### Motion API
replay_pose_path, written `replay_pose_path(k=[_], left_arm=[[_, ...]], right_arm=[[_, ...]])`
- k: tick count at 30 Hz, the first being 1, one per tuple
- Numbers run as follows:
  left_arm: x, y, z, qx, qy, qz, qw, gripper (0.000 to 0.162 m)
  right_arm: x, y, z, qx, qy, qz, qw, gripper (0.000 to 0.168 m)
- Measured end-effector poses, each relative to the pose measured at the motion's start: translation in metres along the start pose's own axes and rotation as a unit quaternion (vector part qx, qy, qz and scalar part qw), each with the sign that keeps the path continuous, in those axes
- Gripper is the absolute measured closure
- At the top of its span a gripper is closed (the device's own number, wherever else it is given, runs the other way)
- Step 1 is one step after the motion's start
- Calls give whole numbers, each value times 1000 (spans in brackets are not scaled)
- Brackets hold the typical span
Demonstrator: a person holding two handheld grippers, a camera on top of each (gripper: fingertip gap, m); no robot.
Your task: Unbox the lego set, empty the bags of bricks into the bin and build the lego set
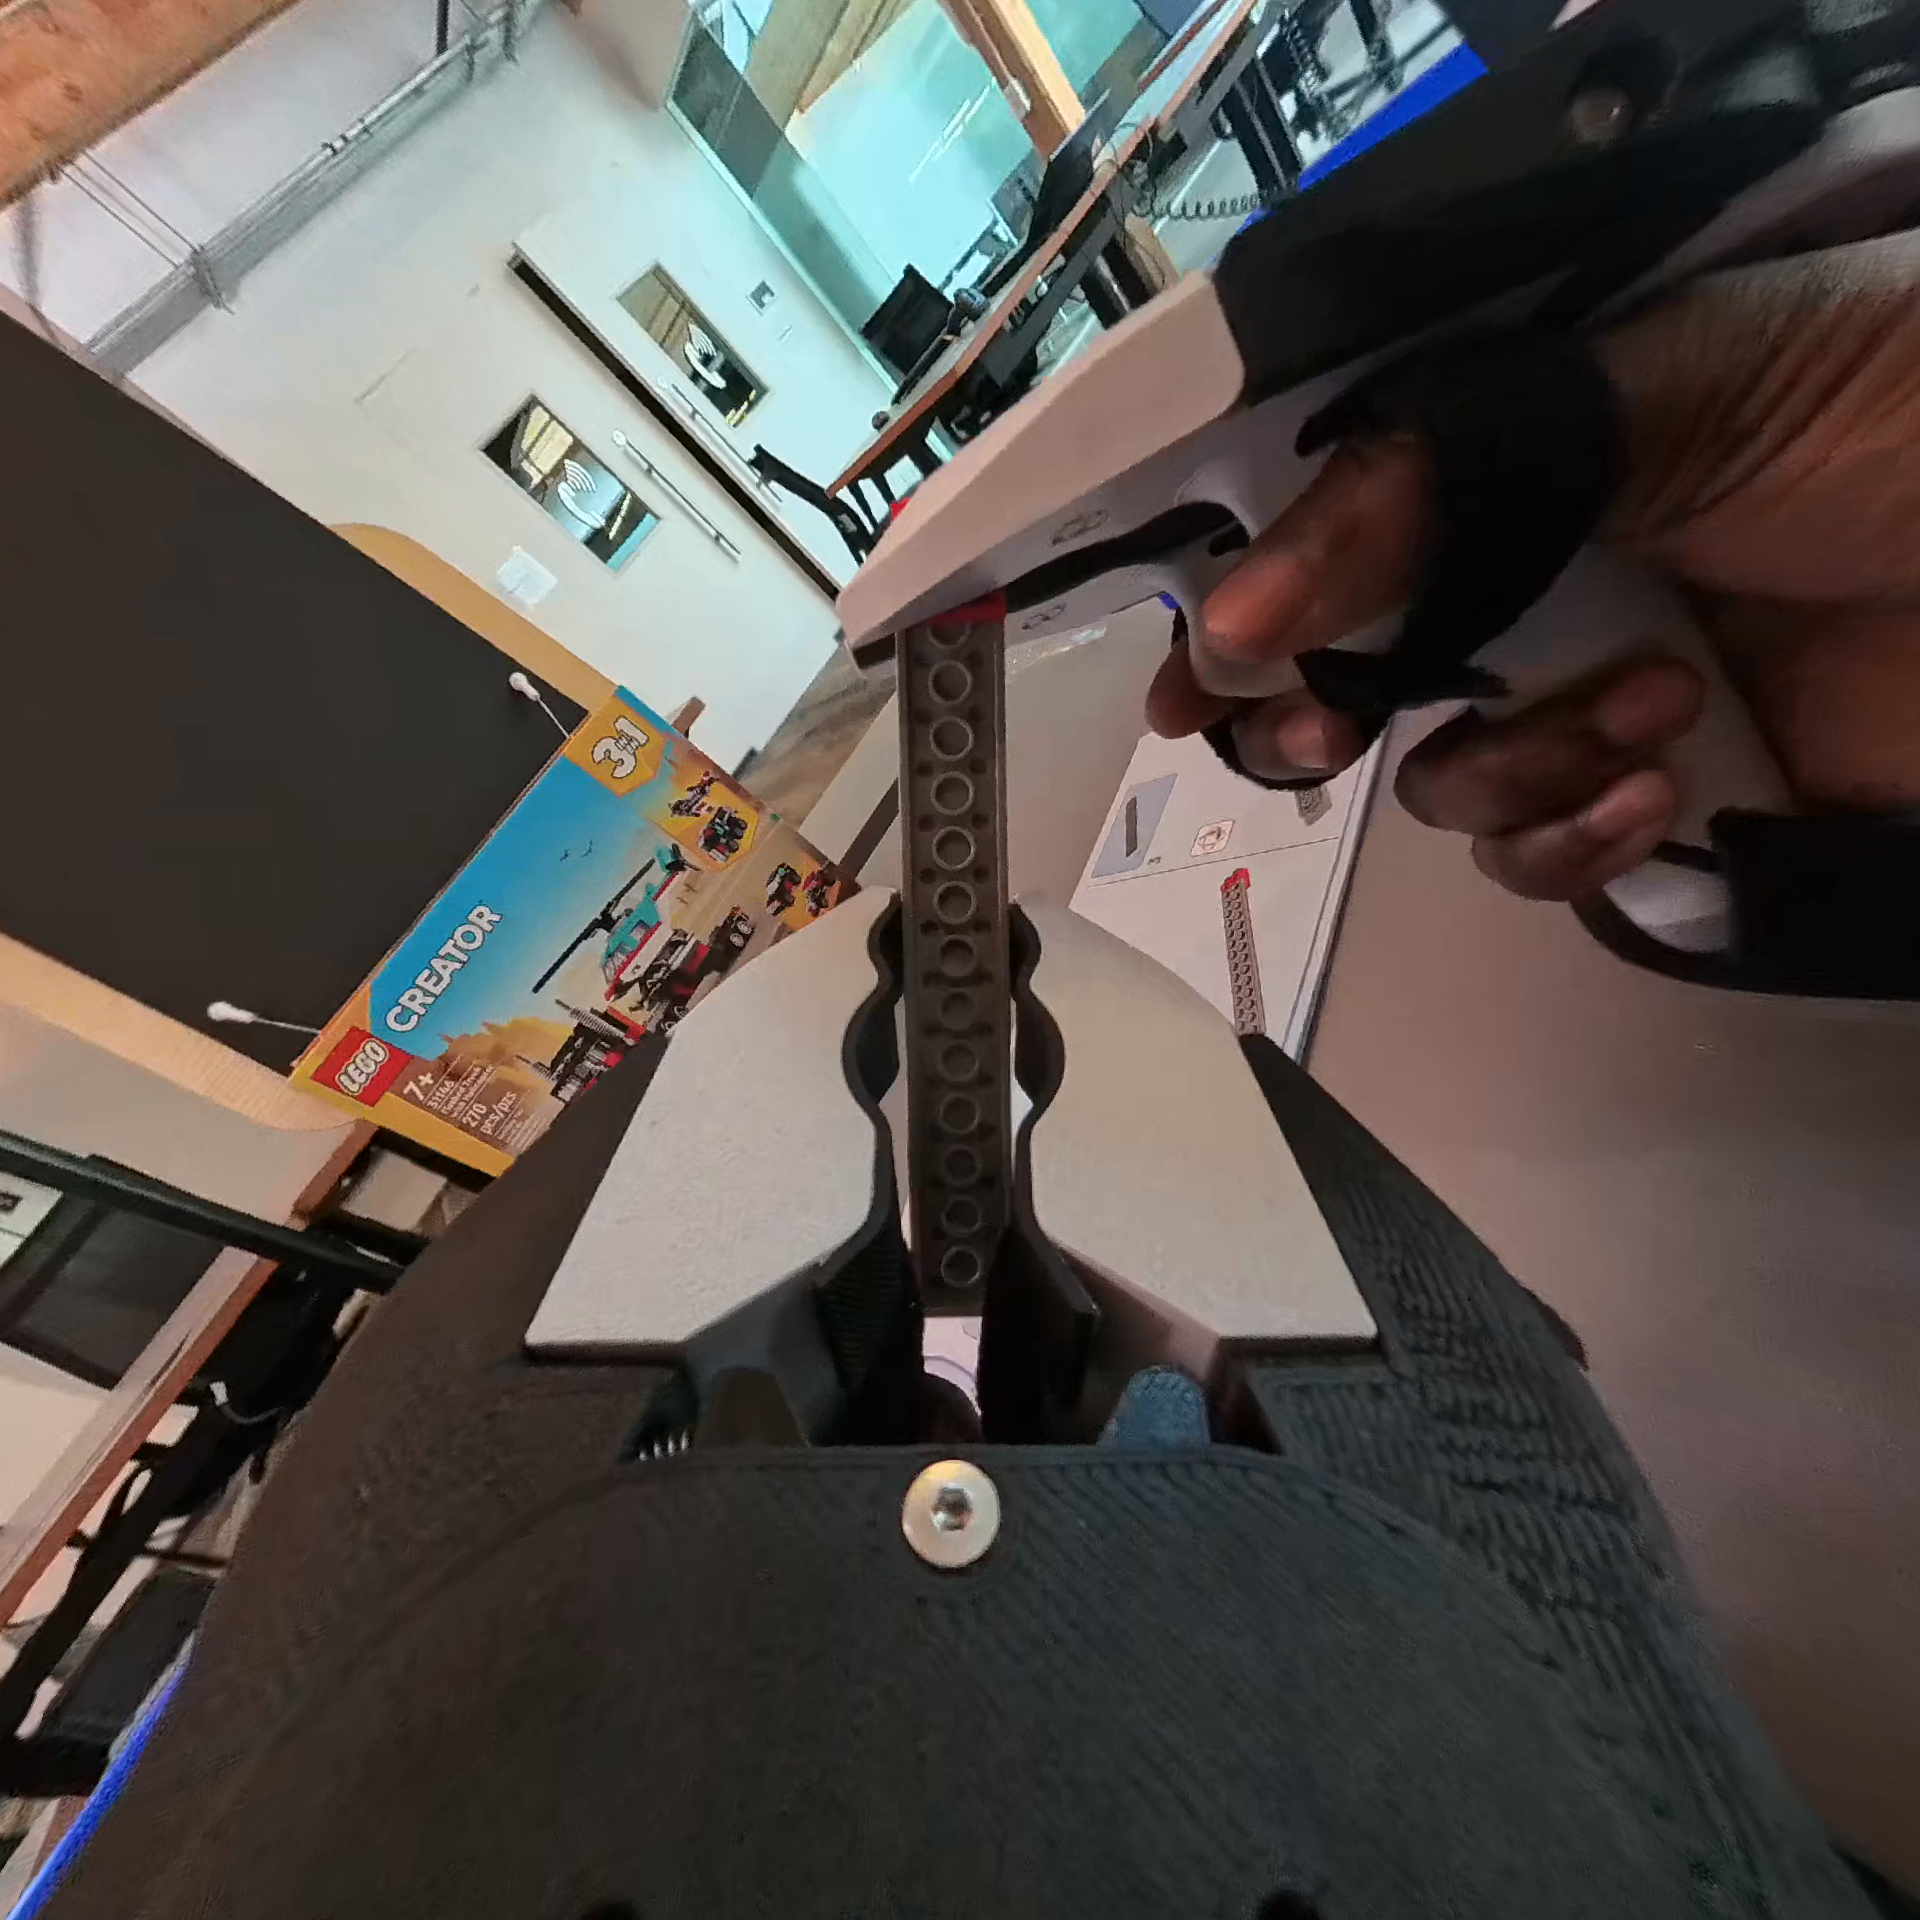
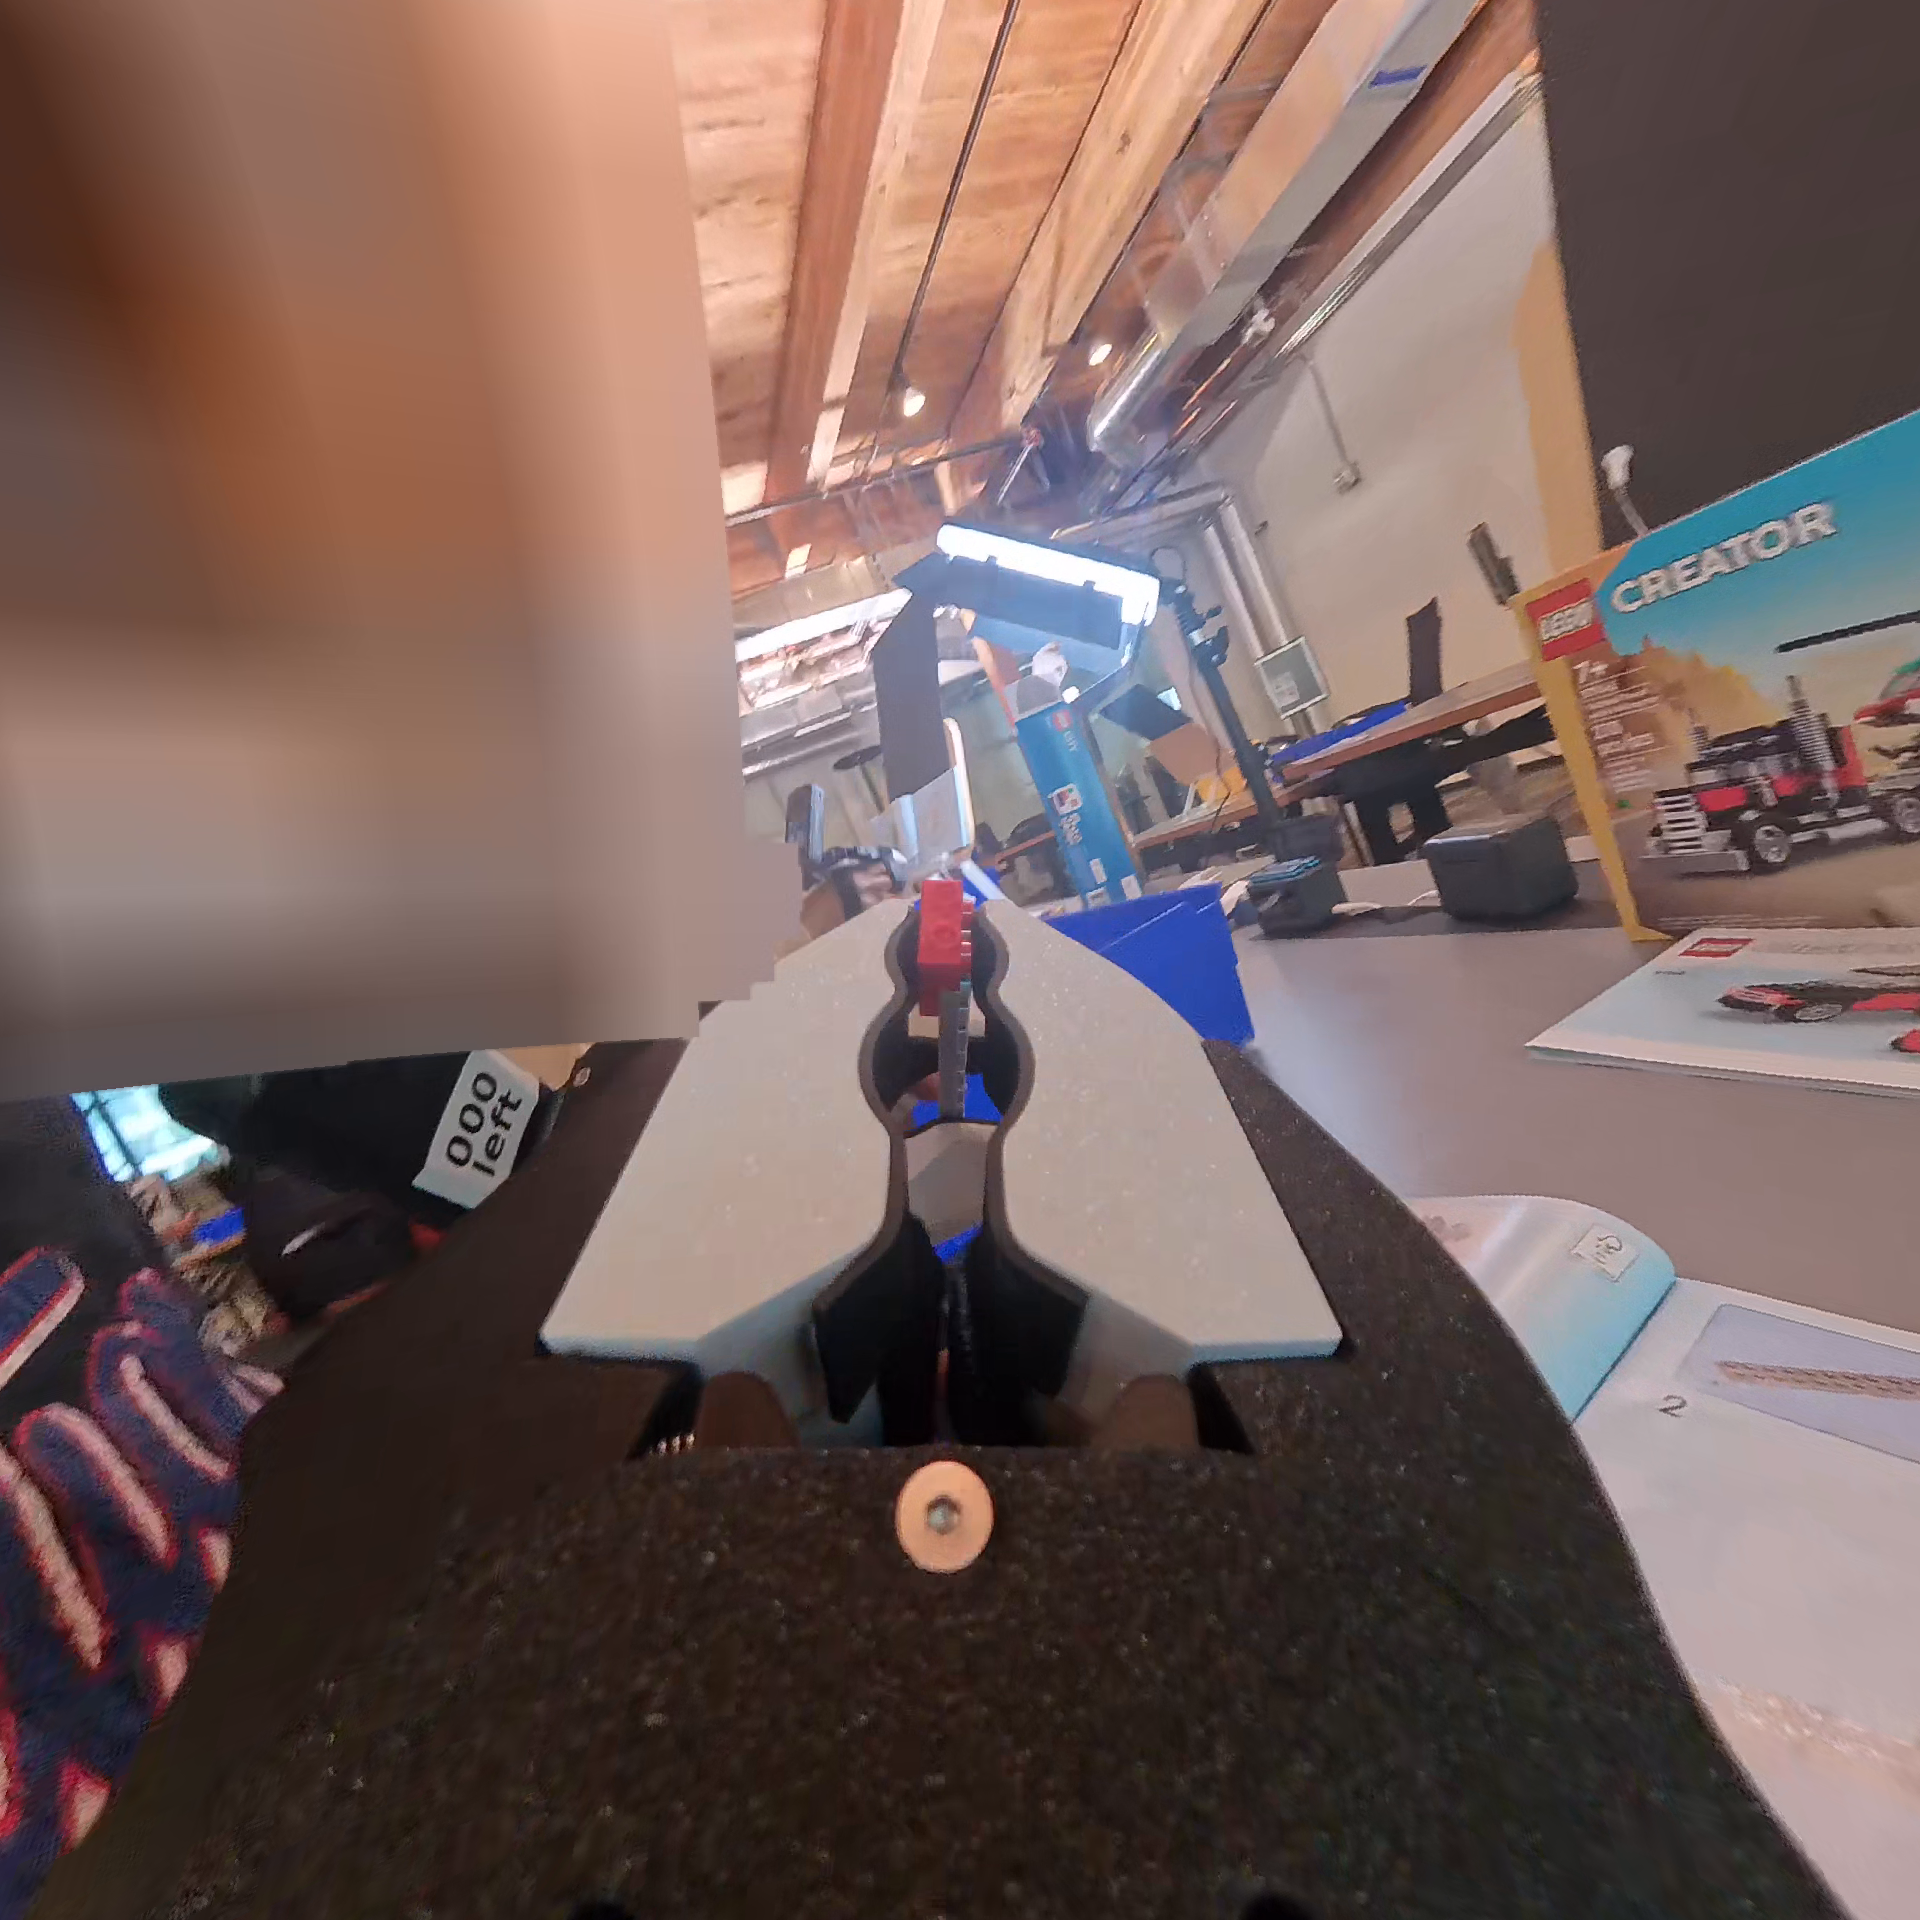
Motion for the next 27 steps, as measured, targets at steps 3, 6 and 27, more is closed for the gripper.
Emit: replay_pose_path(k=[3, 6, 27], left_arm=[[7, -2, -8, -32, 9, 25, 999, 144], [13, -10, -18, -108, -12, 61, 992, 145], [16, -25, -14, -82, -4, -102, 991, 124]], right_arm=[[6, 3, 2, 18, -39, -5, 999, 124], [15, 6, 8, 65, -112, 13, 992, 116], [-4, 7, 43, 521, -301, 225, 766, 160]])
Point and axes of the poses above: each gripper's, where its closed fingertips meet, x back along the fingers, z out of its top, y = z × x across the jaws, the point moved 9 cm from there along x, back along the fingers, and after that the axes turned 1 degree about z, right-handed, at the moved point
